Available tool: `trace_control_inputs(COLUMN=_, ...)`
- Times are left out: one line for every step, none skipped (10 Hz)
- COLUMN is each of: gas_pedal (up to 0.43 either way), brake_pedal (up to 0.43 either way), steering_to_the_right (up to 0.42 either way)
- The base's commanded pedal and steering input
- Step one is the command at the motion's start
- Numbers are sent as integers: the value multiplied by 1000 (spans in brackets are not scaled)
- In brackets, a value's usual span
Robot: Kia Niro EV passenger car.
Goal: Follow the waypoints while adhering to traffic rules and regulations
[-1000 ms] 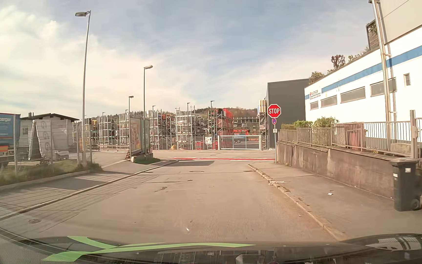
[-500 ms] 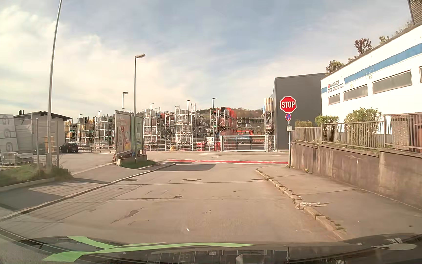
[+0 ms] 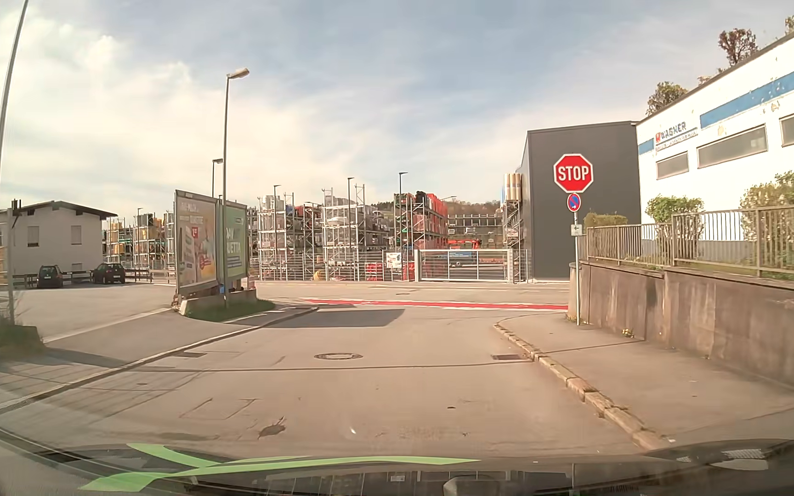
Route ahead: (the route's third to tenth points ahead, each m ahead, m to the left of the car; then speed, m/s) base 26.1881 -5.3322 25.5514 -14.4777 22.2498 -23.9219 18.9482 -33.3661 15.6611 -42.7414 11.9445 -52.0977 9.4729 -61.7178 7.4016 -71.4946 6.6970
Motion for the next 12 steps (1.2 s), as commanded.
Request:
trace_control_inputs(gas_pedal=0, brake_pedal=207, steering_to_the_right=-13)
trace_control_inputs(gas_pedal=0, brake_pedal=207, steering_to_the_right=-15)
trace_control_inputs(gas_pedal=0, brake_pedal=207, steering_to_the_right=-15)
trace_control_inputs(gas_pedal=0, brake_pedal=213, steering_to_the_right=-15)
trace_control_inputs(gas_pedal=0, brake_pedal=213, steering_to_the_right=-15)
trace_control_inputs(gas_pedal=0, brake_pedal=213, steering_to_the_right=-15)
trace_control_inputs(gas_pedal=0, brake_pedal=207, steering_to_the_right=-12)
trace_control_inputs(gas_pedal=0, brake_pedal=220, steering_to_the_right=-8)
trace_control_inputs(gas_pedal=0, brake_pedal=220, steering_to_the_right=-6)
trace_control_inputs(gas_pedal=0, brake_pedal=220, steering_to_the_right=-7)
trace_control_inputs(gas_pedal=0, brake_pedal=220, steering_to_the_right=-10)
trace_control_inputs(gas_pedal=0, brake_pedal=220, steering_to_the_right=-9)
